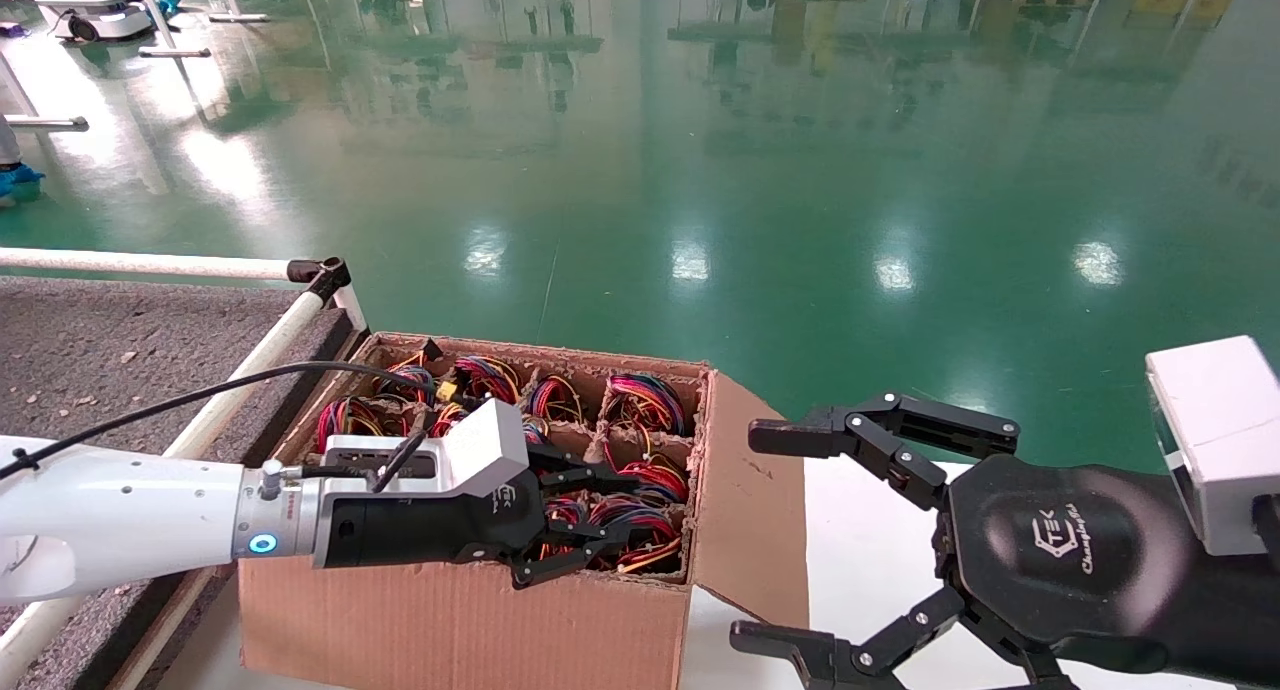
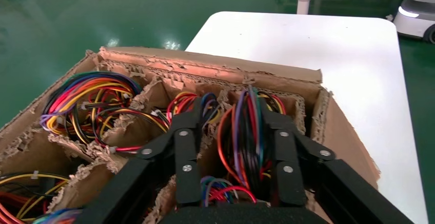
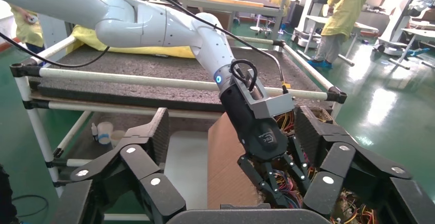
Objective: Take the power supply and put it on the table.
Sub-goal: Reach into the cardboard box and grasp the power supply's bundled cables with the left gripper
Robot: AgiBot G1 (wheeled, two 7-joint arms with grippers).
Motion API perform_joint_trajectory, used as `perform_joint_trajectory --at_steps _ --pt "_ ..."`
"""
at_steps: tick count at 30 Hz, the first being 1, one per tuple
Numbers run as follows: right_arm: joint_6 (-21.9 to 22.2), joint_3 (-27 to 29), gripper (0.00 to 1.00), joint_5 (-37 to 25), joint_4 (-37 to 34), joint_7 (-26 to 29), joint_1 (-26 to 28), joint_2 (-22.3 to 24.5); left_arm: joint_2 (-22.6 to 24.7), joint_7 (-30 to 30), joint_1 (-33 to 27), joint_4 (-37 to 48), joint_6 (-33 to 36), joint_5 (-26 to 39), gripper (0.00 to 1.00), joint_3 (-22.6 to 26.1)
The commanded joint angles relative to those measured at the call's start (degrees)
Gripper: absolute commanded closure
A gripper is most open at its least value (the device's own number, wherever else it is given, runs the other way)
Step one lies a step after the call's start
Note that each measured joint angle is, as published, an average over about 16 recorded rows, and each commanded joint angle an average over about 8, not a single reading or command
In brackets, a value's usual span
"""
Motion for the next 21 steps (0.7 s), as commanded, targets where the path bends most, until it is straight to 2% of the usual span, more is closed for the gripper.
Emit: perform_joint_trajectory --at_steps 1,11,21 --pt "0.0 -0.01 0.0 0.01 0.0 0.0 0.0 0.0 -0.07 0.25 -0.06 0.38 0.49 0.01 1.0 0.08" --pt "0.02 -0.05 0.0 0.03 0.0 -0.02 0.01 0.02 -0.53 0.15 0.05 1.01 0.15 -1.04 1.0 -0.74" --pt "0.04 -0.09 0.0 0.06 0.0 -0.04 0.02 0.04 -1.12 -4.88 -1.72 -0.18 -0.63 -3.43 1.0 -2.33"
